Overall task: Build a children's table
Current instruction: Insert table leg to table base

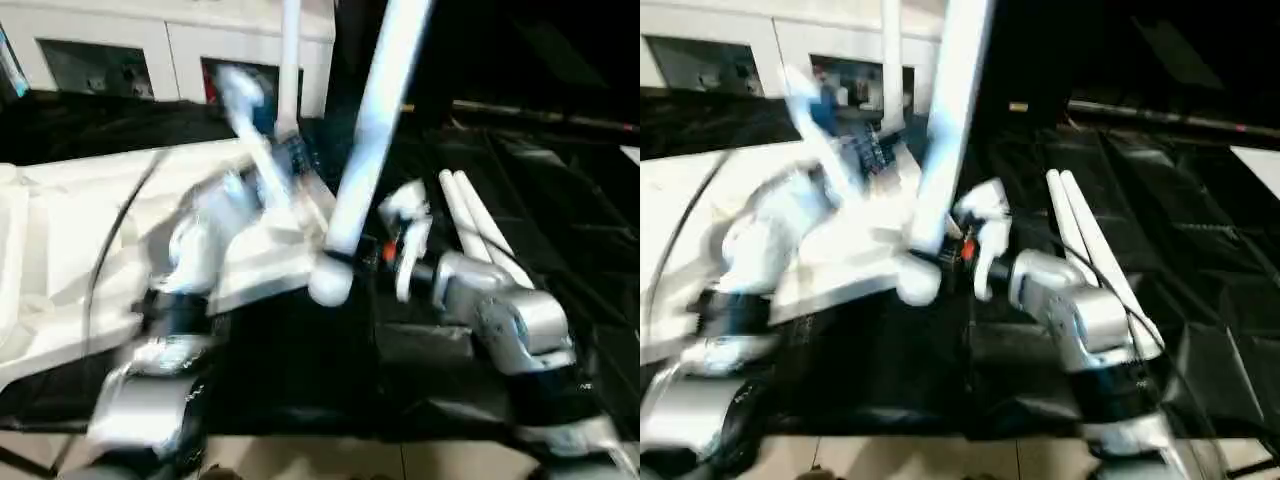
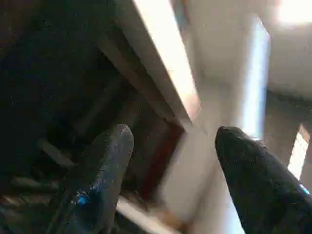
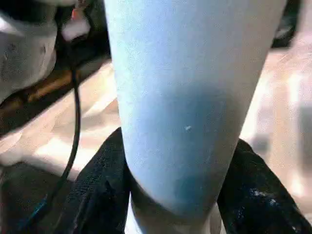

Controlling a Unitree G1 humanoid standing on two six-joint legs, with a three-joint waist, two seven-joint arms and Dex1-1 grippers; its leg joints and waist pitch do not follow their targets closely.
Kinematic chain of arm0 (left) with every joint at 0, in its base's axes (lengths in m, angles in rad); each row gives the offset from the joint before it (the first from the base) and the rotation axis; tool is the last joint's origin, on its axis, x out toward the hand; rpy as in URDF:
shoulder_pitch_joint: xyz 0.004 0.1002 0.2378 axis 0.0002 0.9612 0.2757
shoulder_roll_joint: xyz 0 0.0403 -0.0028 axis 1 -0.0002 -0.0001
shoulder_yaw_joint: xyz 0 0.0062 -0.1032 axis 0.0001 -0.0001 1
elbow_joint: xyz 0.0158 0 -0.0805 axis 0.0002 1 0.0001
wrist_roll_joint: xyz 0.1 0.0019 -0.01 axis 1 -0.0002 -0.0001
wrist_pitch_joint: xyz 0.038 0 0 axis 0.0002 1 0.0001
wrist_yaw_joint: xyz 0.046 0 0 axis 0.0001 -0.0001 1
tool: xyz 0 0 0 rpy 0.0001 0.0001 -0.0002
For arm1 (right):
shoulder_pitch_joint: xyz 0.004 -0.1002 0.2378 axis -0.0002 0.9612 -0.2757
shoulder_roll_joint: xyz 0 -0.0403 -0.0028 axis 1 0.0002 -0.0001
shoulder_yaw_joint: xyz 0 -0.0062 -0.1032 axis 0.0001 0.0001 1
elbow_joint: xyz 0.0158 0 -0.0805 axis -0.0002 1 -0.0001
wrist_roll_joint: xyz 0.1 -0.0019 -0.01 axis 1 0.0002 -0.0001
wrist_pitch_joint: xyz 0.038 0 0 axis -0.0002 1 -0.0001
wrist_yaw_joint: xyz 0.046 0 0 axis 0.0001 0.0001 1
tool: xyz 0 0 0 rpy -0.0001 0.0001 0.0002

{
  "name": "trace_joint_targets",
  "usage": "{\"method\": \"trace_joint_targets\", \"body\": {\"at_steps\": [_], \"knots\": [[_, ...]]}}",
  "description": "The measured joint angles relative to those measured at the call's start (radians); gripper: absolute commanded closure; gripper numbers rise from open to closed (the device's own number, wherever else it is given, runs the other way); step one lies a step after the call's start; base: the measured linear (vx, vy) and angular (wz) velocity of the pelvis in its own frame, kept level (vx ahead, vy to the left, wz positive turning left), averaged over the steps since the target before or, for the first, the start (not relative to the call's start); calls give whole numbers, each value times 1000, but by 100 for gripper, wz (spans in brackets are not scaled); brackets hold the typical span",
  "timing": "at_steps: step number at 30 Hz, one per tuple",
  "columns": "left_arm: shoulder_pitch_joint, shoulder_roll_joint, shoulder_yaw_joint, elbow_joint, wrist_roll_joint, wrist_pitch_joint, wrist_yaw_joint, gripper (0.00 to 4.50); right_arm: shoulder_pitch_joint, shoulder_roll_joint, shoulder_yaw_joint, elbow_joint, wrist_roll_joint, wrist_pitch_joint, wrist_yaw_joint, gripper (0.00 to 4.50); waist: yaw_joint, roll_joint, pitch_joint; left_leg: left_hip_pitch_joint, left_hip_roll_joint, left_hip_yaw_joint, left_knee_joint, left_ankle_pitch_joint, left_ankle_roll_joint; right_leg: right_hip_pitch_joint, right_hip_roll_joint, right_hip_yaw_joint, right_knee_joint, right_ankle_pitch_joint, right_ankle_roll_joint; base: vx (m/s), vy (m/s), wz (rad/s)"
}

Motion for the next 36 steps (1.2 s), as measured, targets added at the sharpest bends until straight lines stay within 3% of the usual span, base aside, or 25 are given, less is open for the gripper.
{"method": "trace_joint_targets", "body": {"at_steps": [3, 8, 13, 17, 22, 36], "knots": [[-1, 76, -42, 85, 110, -44, 11, 134, -21, -30, -35, 35, -42, -44, -74, 259, 1, 1, 0, -1, 0, -1, 0, 0, 0, -1, 0, 0, -1, 0, 1, 0, 0, 0], [66, 234, -449, 170, 511, -123, -91, 134, 6, -127, -1, 59, -170, -65, -110, 259, 13, 8, -1, 0, -1, -2, -1, -1, 1, 6, -1, -1, -6, -1, 4, 0, 0, 0], [95, 187, -555, 274, 580, -98, -115, 134, 56, -150, 12, 56, -210, -58, -134, 260, 6, 23, 6, 0, -1, -2, -1, 0, 0, 4, 0, -1, -4, -1, 3, 0, 0, 0], [65, 183, -584, 325, 626, -92, -135, 134, 81, -177, 12, 43, -211, -51, -138, 260, -2, 39, 7, 2, -1, -3, -1, 0, -1, 5, 1, 0, -3, 0, 1, 0, 0, 0], [34, 167, -608, 411, 681, -79, -119, 181, 100, -176, 14, 16, -216, -38, -133, 260, -4, 58, 5, 3, -1, -3, -1, 0, 0, 6, 1, 0, -3, 1, 2, 0, 0, 0], [22, 182, -628, 474, 740, -81, -114, 291, 110, -178, 19, -12, -221, -36, -130, 260, -2, 61, 5, 3, -1, -4, -1, 0, 0, 7, 0, -1, -5, 2, 0, 0, 0, 0]]}}
